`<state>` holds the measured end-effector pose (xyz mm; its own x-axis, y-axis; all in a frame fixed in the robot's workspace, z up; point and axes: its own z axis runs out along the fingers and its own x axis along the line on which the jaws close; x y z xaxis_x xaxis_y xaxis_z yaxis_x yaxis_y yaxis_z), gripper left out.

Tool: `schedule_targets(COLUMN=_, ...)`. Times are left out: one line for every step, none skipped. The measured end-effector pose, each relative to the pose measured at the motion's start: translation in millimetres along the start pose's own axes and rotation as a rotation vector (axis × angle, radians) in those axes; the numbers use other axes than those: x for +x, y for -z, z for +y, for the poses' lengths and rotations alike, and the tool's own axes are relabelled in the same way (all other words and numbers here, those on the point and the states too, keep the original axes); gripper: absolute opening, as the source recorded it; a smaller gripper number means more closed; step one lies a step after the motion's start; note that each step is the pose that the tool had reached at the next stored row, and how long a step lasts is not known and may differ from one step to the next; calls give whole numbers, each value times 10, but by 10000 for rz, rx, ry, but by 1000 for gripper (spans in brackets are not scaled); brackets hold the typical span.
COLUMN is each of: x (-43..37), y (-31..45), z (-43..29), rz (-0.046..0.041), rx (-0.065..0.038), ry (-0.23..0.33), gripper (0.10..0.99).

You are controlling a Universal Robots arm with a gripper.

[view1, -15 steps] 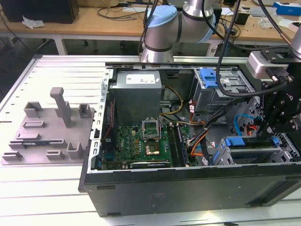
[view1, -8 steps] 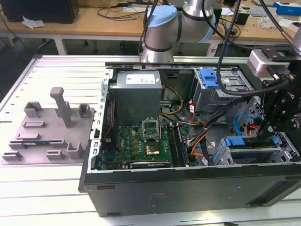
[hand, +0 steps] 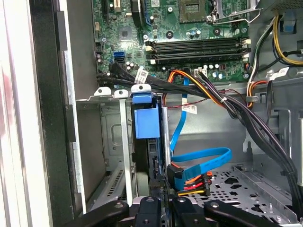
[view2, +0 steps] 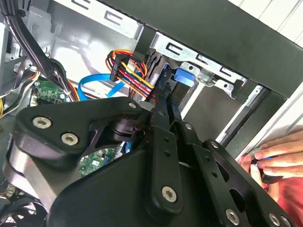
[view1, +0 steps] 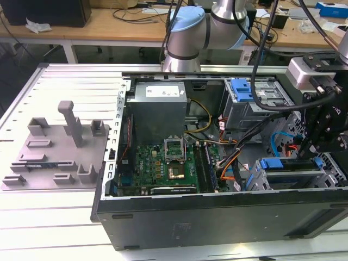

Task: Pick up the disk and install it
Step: 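Insert the first disk wire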

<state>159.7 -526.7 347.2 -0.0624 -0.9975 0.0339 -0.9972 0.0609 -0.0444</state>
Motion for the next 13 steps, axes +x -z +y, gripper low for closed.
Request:
schedule_targets(x=0, y=0, z=0, rz=0, rx=0, ry=0, gripper=161)
schedule_targets(x=0, y=0, z=1, rz=0, rx=-1, ry=0, gripper=161)
schedule_targets(x=1, y=0, z=0, rz=0, rx=0, ry=0, gripper=161)
schedule_targets(x=1, y=0, z=0, rz=1, rx=0, ry=0, gripper=161)
schedule_targets(x=1, y=0, z=0, rz=1, rx=0, ry=0, gripper=161)
schedule_targets(x=3, y=1, z=0, rz=3, rx=0, ry=0, gripper=161)
schedule_targets(x=4, y=1, z=0, rz=2, rx=0, ry=0, gripper=161)
schedule_targets(x=6, y=0, z=0, rz=0, rx=0, ry=1, gripper=161)
schedule_targets(x=7, y=0, z=0, rz=1, rx=-1, ry=1, gripper=161)
schedule_targets(x=9, y=2, z=0, rz=0, rx=0, ry=0, gripper=161)
schedule_targets(x=10, y=4, z=-1, rz=1, rx=0, ry=0, gripper=161)
schedule_targets(x=11, y=7, z=-1, rz=2, rx=0, ry=0, gripper=161)
schedule_targets(x=14, y=11, z=-1, rz=1, rx=0, ry=0, gripper=161)
